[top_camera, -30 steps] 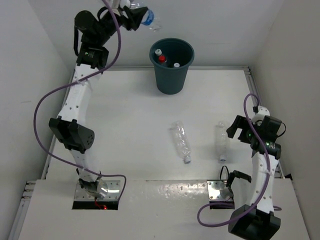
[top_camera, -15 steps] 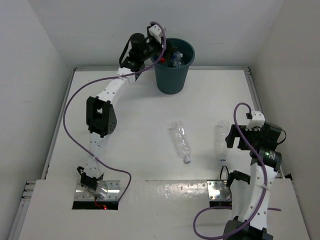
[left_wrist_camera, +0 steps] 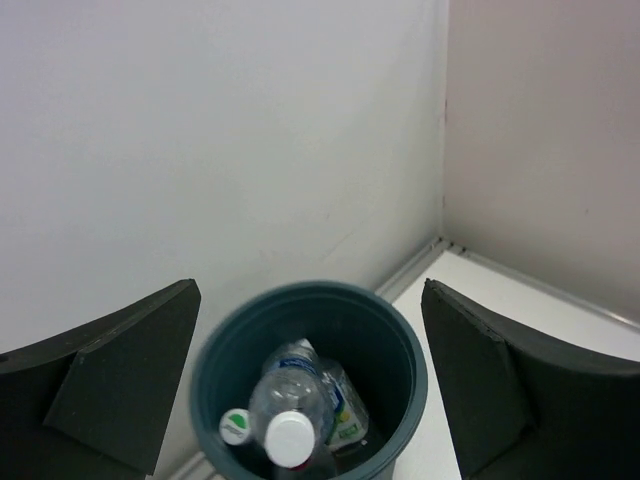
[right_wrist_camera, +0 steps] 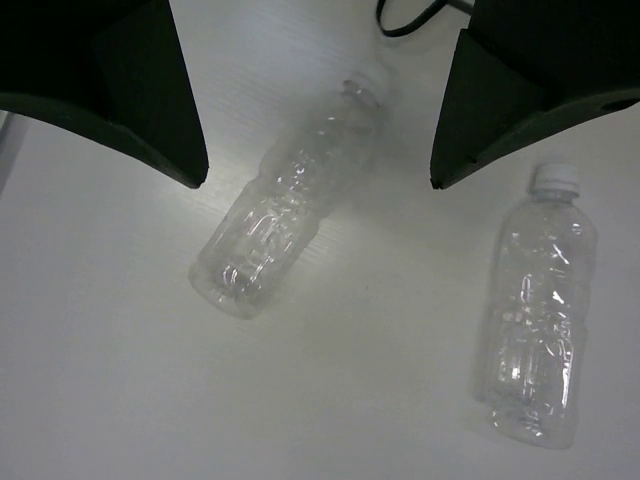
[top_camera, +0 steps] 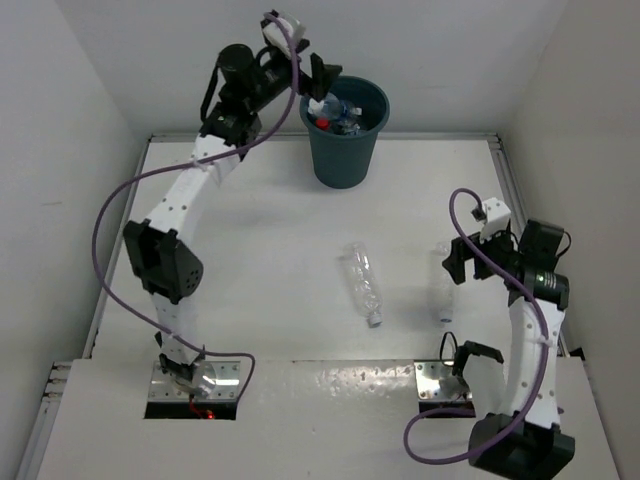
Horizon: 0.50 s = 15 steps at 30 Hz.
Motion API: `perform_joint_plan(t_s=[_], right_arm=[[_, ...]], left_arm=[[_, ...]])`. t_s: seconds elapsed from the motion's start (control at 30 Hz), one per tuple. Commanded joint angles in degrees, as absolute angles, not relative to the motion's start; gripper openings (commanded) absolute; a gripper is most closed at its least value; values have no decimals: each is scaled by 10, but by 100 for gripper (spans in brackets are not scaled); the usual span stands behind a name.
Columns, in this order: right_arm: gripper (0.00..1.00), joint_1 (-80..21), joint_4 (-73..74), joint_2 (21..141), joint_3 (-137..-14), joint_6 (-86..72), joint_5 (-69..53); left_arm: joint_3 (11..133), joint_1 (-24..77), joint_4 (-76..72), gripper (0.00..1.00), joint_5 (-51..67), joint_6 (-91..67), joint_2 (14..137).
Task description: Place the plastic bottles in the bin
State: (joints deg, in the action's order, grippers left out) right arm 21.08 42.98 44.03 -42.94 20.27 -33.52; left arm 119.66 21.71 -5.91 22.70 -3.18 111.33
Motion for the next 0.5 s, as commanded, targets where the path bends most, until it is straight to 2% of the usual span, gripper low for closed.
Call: perform_joint_plan(t_s=[0.0, 0.07, 0.2, 0.23, 0.3, 0.4, 0.47], right_arm=[[90, 182, 359, 459, -454, 274, -322], [89, 160, 376, 456, -460, 336, -301], [86, 172, 445, 441, -448, 617, -332], [84, 177, 465, 444, -444, 727, -337], [79, 180, 500, 461, -464, 765, -322], [76, 144, 581, 546, -553, 715, -271], [76, 131, 583, 598, -590, 632, -261]], left_arm=[[1166, 199, -71, 100, 232, -24, 1037], [1142, 192, -61, 100, 237, -24, 1010], [1102, 164, -12, 100, 303, -39, 964], [1085, 163, -2, 100, 319, -39, 956], [1073, 156, 37, 100, 341, -39, 933], [1005, 145, 30, 100, 346, -63, 895], [928, 135, 10, 100, 346, -69, 850]])
